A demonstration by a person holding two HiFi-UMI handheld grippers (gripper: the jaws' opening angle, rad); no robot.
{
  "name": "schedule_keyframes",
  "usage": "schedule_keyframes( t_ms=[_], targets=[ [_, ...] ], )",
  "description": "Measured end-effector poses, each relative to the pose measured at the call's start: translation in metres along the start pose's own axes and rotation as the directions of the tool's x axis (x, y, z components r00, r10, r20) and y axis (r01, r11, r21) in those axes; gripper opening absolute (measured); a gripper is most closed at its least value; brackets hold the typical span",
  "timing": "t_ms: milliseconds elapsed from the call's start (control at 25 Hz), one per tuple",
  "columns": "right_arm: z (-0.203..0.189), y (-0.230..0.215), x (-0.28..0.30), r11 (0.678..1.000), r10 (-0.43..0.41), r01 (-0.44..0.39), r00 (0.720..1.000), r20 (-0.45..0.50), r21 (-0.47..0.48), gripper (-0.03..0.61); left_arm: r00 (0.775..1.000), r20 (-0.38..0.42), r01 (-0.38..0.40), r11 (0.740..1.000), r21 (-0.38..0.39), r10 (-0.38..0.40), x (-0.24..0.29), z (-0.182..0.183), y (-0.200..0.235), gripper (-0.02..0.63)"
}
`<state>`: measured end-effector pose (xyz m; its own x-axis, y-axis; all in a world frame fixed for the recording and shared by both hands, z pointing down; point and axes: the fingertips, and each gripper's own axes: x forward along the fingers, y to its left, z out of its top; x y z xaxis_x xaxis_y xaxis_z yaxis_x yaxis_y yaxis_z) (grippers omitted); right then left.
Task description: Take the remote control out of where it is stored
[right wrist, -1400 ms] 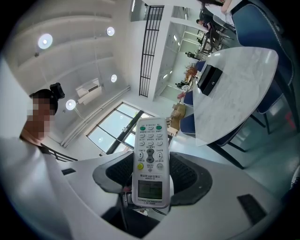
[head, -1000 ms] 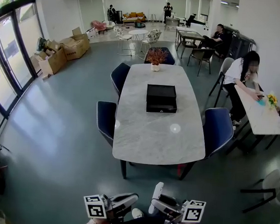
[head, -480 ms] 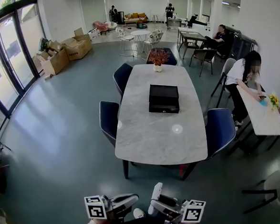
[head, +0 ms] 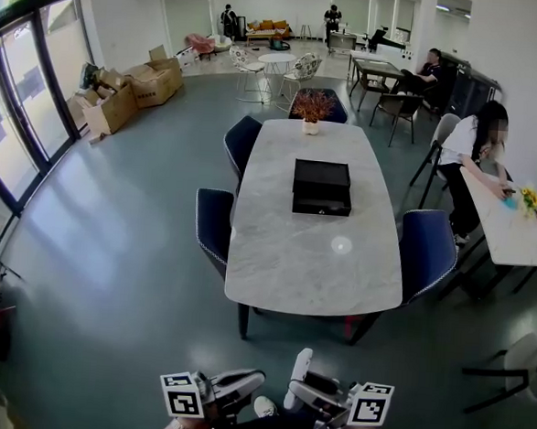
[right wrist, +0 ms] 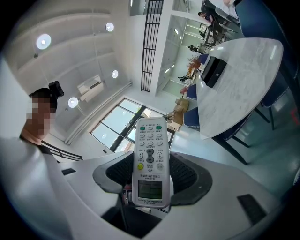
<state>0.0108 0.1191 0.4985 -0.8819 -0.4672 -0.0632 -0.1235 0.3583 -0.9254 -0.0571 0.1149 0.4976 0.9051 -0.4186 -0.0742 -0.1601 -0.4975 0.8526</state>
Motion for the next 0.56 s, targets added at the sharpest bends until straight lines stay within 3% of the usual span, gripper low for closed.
schedule_keyframes(
  t_ms=[280,440,560],
  targets=[
    [-0.0028,-0.0025,0.0056,1.0,0.002,-0.002,1.0,-0.012,-0.001,0.232,1.0,-0.004,-0.009,1.0,0.008,0.009,-0.0031,0.0012,0.0048,0.008],
    [0.0018,-0.0045,0.0049,0.996,-0.05,0.048,0.998,-0.029,-0.078,0.232,1.0,0.0,-0.006,1.0,-0.001,0.006,-0.0058,0.0045,0.0017,0.008],
    [0.0008,-0.0024,0.0057,0.998,-0.047,0.046,0.999,-0.023,-0.051,0.232,1.0,-0.001,-0.007,1.0,0.003,0.007,-0.0066,0.0077,-0.0022,0.008]
  ],
)
